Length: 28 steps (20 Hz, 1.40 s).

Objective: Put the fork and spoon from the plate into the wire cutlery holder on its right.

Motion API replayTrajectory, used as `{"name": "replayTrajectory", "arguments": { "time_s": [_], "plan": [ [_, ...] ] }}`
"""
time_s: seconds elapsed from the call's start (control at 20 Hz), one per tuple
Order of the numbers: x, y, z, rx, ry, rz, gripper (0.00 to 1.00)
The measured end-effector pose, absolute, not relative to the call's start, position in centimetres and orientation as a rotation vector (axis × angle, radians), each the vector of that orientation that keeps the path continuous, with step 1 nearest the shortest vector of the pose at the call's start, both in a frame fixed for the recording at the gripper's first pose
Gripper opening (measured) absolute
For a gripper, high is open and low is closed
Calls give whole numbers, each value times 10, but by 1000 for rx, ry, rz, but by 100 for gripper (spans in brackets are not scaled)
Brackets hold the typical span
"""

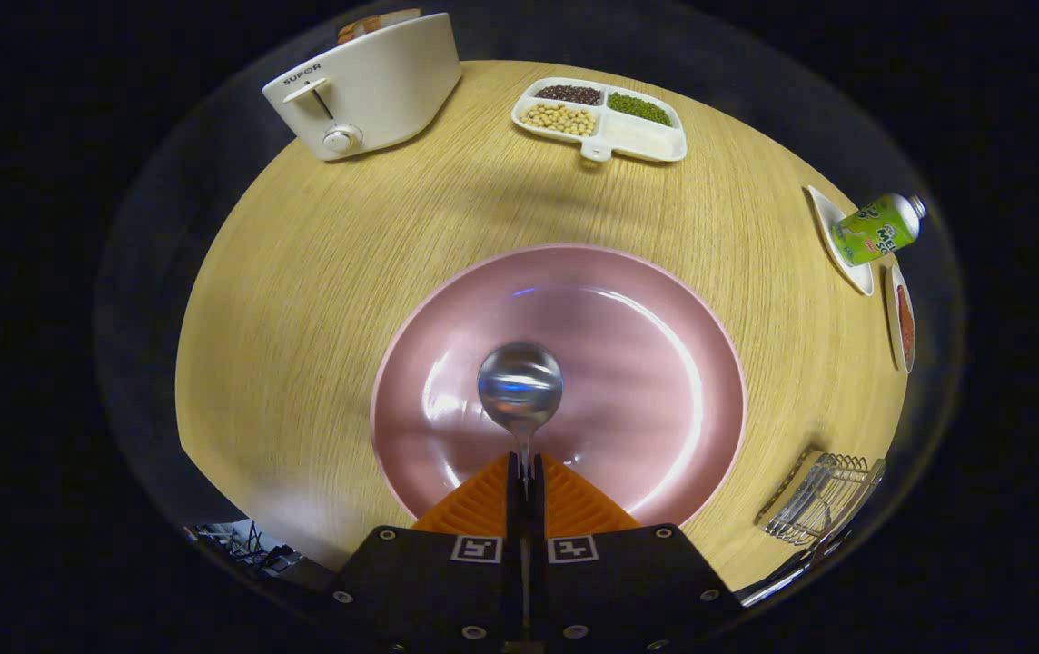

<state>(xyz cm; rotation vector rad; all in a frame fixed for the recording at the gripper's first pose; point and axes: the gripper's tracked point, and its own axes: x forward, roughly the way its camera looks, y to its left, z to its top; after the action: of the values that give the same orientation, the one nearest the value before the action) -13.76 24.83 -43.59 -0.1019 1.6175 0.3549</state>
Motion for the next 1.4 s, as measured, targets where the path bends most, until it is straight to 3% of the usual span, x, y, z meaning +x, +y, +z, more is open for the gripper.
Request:
{"name": "replayTrajectory", "arguments": {
  "time_s": [0.8,1.4],
  "plan": [
    [-129,141,-368,50,1495,232,3],
    [-143,-12,-315,111,1428,-43,3]
  ]
}}
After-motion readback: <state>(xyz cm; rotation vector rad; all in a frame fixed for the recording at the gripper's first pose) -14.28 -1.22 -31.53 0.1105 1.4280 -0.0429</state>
